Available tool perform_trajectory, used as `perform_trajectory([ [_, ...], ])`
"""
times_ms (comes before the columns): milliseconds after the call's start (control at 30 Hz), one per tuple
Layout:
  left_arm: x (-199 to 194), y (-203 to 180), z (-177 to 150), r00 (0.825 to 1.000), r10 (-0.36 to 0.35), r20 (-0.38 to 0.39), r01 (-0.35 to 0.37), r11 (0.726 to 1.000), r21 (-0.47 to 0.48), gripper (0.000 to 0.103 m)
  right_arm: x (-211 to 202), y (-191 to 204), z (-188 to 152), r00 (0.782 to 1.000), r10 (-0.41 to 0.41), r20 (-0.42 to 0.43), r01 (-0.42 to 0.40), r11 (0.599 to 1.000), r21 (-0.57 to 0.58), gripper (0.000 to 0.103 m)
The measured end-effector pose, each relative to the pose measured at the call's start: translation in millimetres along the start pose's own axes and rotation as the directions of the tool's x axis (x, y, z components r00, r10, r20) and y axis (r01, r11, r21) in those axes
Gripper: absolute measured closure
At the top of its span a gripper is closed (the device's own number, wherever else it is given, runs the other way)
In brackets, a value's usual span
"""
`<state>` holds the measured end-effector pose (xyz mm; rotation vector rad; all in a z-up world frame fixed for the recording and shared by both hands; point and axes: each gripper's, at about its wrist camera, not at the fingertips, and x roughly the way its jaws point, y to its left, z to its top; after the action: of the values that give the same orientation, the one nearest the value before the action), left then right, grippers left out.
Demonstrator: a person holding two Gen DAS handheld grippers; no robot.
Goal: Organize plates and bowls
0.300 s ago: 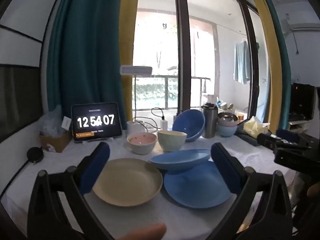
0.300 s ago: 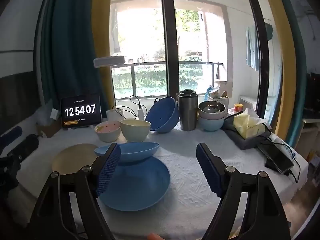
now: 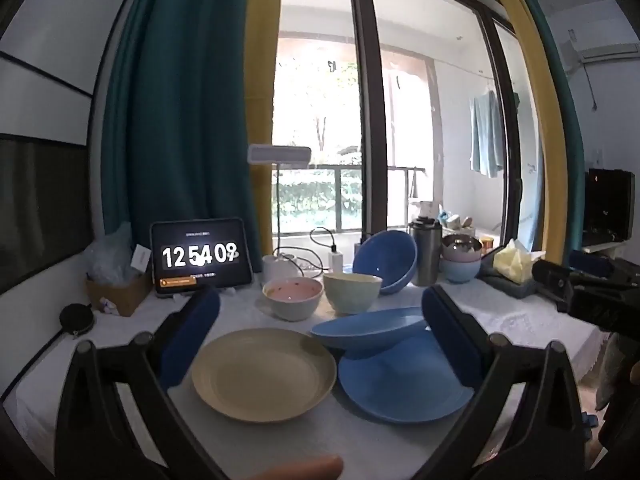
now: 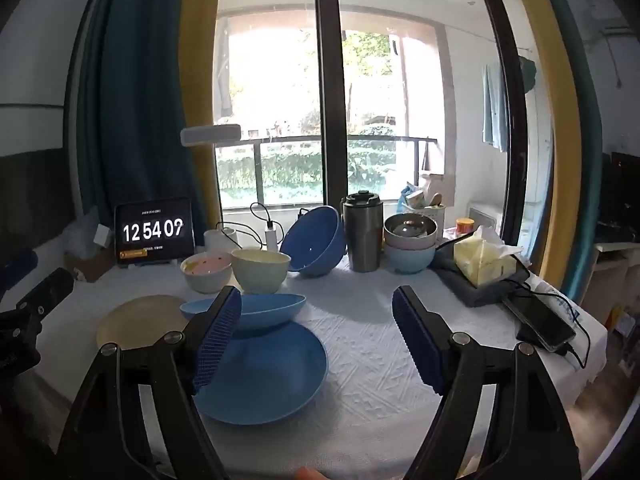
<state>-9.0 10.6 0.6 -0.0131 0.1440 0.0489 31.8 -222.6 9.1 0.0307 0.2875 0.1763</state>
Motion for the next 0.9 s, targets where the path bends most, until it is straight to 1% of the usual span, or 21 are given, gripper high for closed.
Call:
perform_trajectory([
  [33,-3.0,2.9,0.1,1.000,-0.001,0.007,0.001,1.000,-0.009,0.001,4.2,2.3,-6.2,1.000,-0.008,0.002,0.008,1.000,-0.020,0.022],
  [167,-11.1,8.0,1.1,1.000,0.014,0.017,-0.014,1.000,-0.013,0.001,2.1,10.8,-4.1,1.000,-0.013,-0.004,0.013,0.999,-0.046,0.022],
  [267,-14.1,20.5,0.3,0.999,0.027,0.034,-0.025,0.999,-0.039,0.001,-0.1,16.4,0.4,1.000,-0.012,0.004,0.012,0.998,-0.058,0.022],
  [400,-15.9,25.9,-1.3,0.999,0.037,0.037,-0.036,0.998,-0.051,0.001,-5.3,20.1,-3.2,1.000,0.000,0.014,0.001,0.998,-0.067,0.022],
  [500,-15.7,25.3,-3.0,0.999,0.041,0.033,-0.039,0.997,-0.059,0.001,-3.9,22.5,-4.6,1.000,0.005,0.008,-0.005,0.997,-0.081,0.022],
  [667,-9.4,23.2,-3.6,0.999,0.038,0.009,-0.037,0.997,-0.060,0.001,-1.6,19.4,-6.4,1.000,0.006,-0.005,-0.006,0.997,-0.073,0.022],
  [900,-9.7,18.5,-5.3,0.999,0.032,0.011,-0.031,0.998,-0.048,0.001,-0.4,13.3,-7.9,1.000,-0.007,-0.011,0.006,0.999,-0.052,0.022],
])
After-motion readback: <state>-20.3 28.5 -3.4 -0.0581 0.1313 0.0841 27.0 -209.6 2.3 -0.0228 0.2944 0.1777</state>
